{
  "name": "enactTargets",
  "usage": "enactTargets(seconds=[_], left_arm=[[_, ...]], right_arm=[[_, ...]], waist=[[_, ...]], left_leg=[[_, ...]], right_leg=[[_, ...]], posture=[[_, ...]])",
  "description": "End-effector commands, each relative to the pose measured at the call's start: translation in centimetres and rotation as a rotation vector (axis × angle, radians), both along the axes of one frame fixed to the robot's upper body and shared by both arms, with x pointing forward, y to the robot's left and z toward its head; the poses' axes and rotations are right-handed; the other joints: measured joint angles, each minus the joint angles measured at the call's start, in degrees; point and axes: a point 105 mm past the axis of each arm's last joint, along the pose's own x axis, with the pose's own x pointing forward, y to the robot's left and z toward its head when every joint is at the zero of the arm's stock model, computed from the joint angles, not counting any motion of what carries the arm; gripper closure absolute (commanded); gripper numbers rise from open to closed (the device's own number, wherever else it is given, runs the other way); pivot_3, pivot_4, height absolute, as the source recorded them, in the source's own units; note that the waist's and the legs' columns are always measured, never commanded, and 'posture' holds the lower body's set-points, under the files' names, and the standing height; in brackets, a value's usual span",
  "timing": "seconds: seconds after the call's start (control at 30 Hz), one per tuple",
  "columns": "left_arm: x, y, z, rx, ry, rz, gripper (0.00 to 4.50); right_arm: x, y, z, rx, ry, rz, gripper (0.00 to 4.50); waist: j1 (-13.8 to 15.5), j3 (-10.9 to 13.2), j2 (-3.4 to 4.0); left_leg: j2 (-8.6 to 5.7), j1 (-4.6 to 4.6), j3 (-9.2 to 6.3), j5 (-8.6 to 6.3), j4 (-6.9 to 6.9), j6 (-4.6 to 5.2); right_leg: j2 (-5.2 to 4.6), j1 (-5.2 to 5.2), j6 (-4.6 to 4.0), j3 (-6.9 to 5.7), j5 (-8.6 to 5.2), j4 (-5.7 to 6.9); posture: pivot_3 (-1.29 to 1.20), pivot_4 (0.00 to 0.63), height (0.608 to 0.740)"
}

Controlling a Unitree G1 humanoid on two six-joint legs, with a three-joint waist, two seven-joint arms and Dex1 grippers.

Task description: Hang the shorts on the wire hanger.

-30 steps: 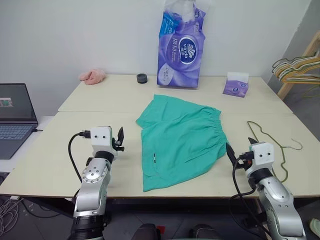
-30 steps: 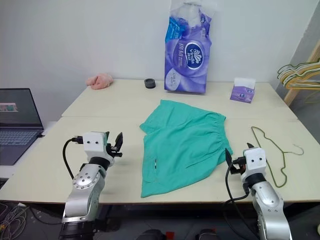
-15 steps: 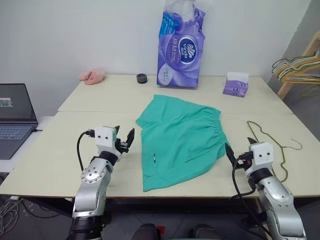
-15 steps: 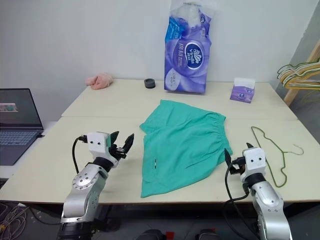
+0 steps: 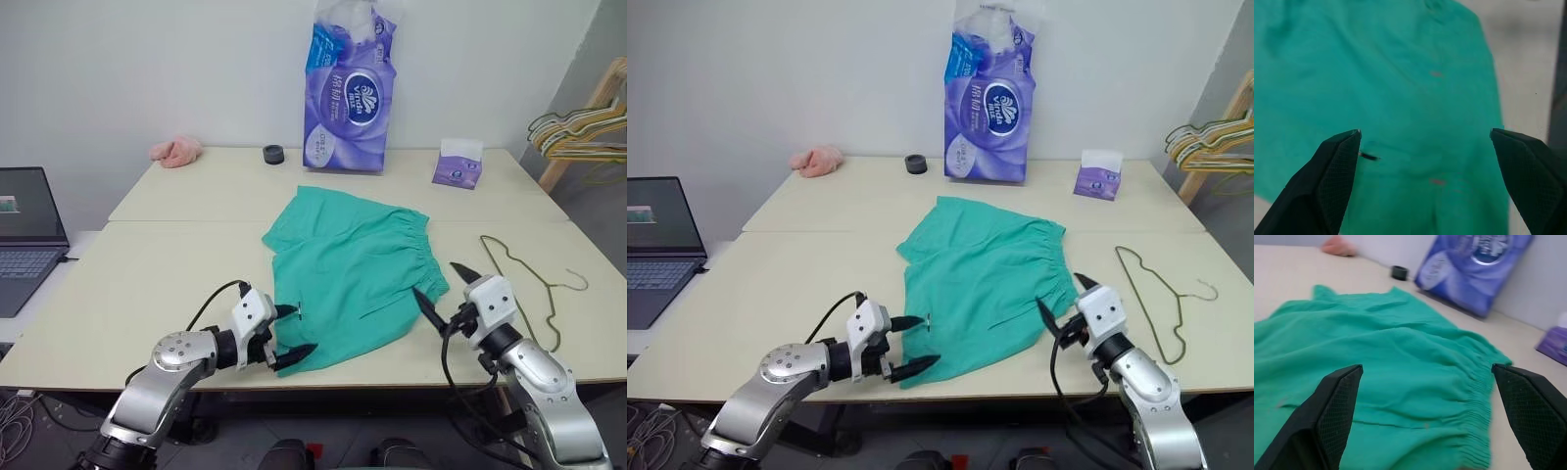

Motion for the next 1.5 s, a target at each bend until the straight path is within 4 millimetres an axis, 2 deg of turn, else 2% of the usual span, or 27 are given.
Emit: enactTargets(seconds=[0.03, 0.1, 0.2, 0.37, 0.5, 0.6, 0.73, 0.8, 0.97, 1.03, 1.1, 1.27, 1.37, 1.5], left_arm=[[1.1, 0.3, 0.1, 0.098, -0.051, -0.059, 0.03], [1.9, 0.5, -0.9, 0.166, -0.052, -0.059, 0.03], [1.9, 0.8, -2.0, 0.219, -0.027, -0.083, 0.03], [0.0, 0.5, -3.2, 0.242, 0.051, -0.196, 0.03], [-0.2, 0.5, -3.7, 0.251, 0.055, -0.214, 0.03], [1.1, 0.7, -4.2, 0.288, -0.004, -0.166, 0.56], [2.4, 0.5, -3.8, 0.270, -0.053, -0.115, 1.74], [3.1, 0.4, -3.4, 0.257, -0.081, -0.088, 2.40], [4.2, 0.6, -2.5, 0.230, -0.127, -0.038, 3.95], [4.9, 0.7, -1.3, 0.180, -0.141, 0.001, 4.49], [5.5, 0.9, -0.2, 0.133, -0.147, 0.032, 4.49], [6.4, 1.3, 2.3, 0.046, -0.152, 0.049, 4.49], [6.7, 1.3, 3.5, 0.011, -0.154, 0.050, 4.49], [6.8, 1.3, 3.8, 0.001, -0.152, 0.049, 4.49]], right_arm=[[-1.5, 1.8, 1.4, -0.077, -0.043, 0.165, 0.00], [-2.6, 2.4, 1.1, -0.144, -0.031, 0.250, 0.00], [-3.3, 2.6, 0.7, -0.186, -0.022, 0.298, 0.00], [-3.8, 2.0, -0.1, -0.200, 0.003, 0.284, 0.00], [-4.0, 1.5, -0.4, -0.210, 0.015, 0.271, 0.00], [-4.0, 0.7, -0.8, -0.221, 0.041, 0.253, 0.00], [-3.8, -0.6, -1.4, -0.250, 0.067, 0.224, 0.00], [-3.5, -1.5, -1.9, -0.301, 0.086, 0.223, 0.00], [-2.1, -3.7, -2.9, -0.460, 0.096, 0.228, 0.00], [-0.4, -5.1, -3.2, -0.573, 0.087, 0.221, 0.00], [0.9, -5.7, -3.5, -0.636, 0.090, 0.223, 0.00], [3.6, -5.5, -3.7, -0.738, 0.044, 0.256, 0.00], [5.0, -4.7, -4.3, -0.830, 0.019, 0.315, 0.00], [6.7, -3.1, -4.5, -0.893, -0.045, 0.355, 0.00]], waist=[[0.00, 0.00, 0.00], [0.07, -0.01, 0.02], [-0.48, -0.04, -0.02], [-0.76, -0.13, 0.03], [-0.79, -0.16, 0.05], [-0.61, -0.20, 0.14], [-0.41, -0.16, 0.16], [-0.49, -0.15, 0.13], [-0.81, -0.12, 0.13], [-1.02, -0.06, 0.15], [-1.24, -0.01, 0.10], [-1.49, 0.04, 0.01], [-1.87, 0.04, 0.01], [-2.35, 0.02, -0.02]], left_leg=[[0.00, 0.00, 0.01, 0.00, 0.00, 0.00], [-0.04, 0.00, 0.00, -0.01, 0.01, 0.01], [-0.03, 0.01, 0.01, -0.03, 0.02, 0.03], [0.02, 0.01, 0.00, -0.08, 0.02, 0.00], [0.02, 0.08, 0.06, -0.13, 0.02, 0.03], [0.00, 0.20, 0.06, -0.16, 0.02, 0.06], [-0.02, 0.91, 0.01, -0.25, -0.01, 0.17], [-0.02, 0.95, 0.00, -0.25, 0.01, 0.18], [-0.02, 0.92, 0.04, -0.26, 0.01, 0.17], [-0.01, 0.88, 0.04, -0.27, 0.01, 0.15], [0.00, 0.85, 0.10, -0.27, 0.01, 0.15], [-0.02, 0.81, 0.06, -0.29, -0.15, 0.12], [-0.04, 0.81, 0.09, -0.29, -0.19, 0.12], [-0.04, 0.84, 0.08, -0.29, -0.22, 0.11]], right_leg=[[0.00, 0.01, 0.02, 0.00, 0.00, 0.00], [-0.01, 0.01, 0.10, 0.00, -0.01, -0.01], [-0.01, 0.03, 0.18, 0.00, -0.01, -0.01], [-0.01, 0.02, 0.16, 0.02, -0.02, 0.01], [-0.03, 0.05, 0.43, 0.07, -0.20, 0.00], [-0.05, 0.17, 0.50, 0.07, -0.25, -0.01], [-0.13, 0.79, 0.46, 0.03, -0.44, -0.22], [-0.15, 0.84, 0.30, 0.04, -0.54, -0.23], [-0.13, 0.90, 0.52, 0.04, -0.42, -0.14], [-0.12, 0.89, 0.57, 0.04, -0.38, -0.08], [-0.11, 0.85, 0.57, 0.07, -0.38, -0.05], [-0.10, 0.80, 0.45, 0.06, -0.33, -0.07], [-0.11, 0.77, 0.26, 0.09, -0.22, -0.08], [-0.10, 0.78, 0.25, 0.10, -0.21, -0.07]], posture=[[-0.01, 0.000, 0.740], [-0.03, 0.000, 0.740], [-0.04, 0.000, 0.740], [-0.05, 0.001, 0.740], [-0.06, 0.006, 0.740], [-0.07, 0.010, 0.740], [-0.07, 0.015, 0.740], [-0.07, 0.018, 0.740], [-0.07, 0.019, 0.740], [-0.07, 0.018, 0.740], [-0.07, 0.016, 0.740], [-0.05, 0.012, 0.740], [-0.04, 0.010, 0.740], [-0.04, 0.007, 0.740]])
